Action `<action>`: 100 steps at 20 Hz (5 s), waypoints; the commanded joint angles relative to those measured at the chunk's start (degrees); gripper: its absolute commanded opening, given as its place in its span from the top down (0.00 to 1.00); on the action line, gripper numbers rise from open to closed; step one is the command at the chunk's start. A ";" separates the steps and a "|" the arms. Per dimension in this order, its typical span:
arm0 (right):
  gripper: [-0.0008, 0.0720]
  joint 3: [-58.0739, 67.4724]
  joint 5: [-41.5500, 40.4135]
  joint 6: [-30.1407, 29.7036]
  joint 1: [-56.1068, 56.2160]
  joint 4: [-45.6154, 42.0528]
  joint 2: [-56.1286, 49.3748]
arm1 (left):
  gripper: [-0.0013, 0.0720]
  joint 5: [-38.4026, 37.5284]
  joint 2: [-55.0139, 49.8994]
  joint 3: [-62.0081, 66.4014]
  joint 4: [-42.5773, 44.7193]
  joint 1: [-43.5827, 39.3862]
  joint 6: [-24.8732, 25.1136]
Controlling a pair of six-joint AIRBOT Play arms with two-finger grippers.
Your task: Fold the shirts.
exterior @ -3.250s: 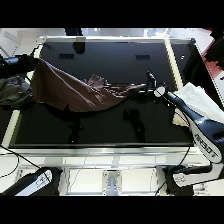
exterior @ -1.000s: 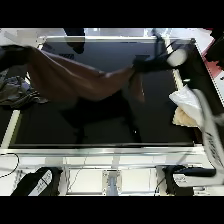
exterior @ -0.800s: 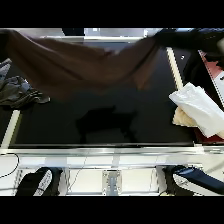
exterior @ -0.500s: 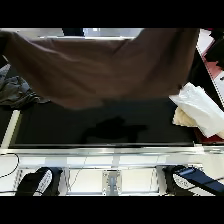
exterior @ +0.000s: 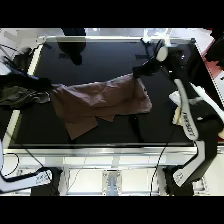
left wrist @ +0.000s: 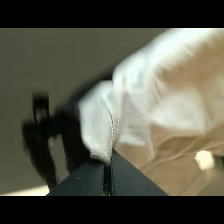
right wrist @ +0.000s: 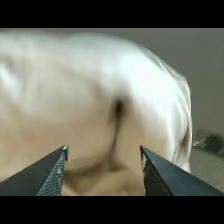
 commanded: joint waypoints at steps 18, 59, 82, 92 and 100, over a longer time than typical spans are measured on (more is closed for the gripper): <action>0.33 -17.09 11.10 -2.43 -19.56 1.68 24.70 | 0.01 7.52 21.59 -23.32 2.40 16.83 -5.57; 0.48 -74.34 -55.93 6.03 -7.28 66.12 29.07 | 0.03 17.29 27.76 -40.33 -23.93 19.65 -5.16; 0.97 -71.97 -54.12 4.48 -8.59 63.76 29.90 | 0.18 25.88 7.96 -49.11 -44.70 15.82 6.12; 0.97 -71.95 -52.81 -1.42 -8.61 63.28 34.03 | 0.97 23.78 -1.03 -43.93 -61.44 11.50 22.82; 0.97 -65.75 -29.49 -7.17 -19.80 35.41 63.58 | 0.97 8.28 28.28 -35.76 -57.16 17.18 17.22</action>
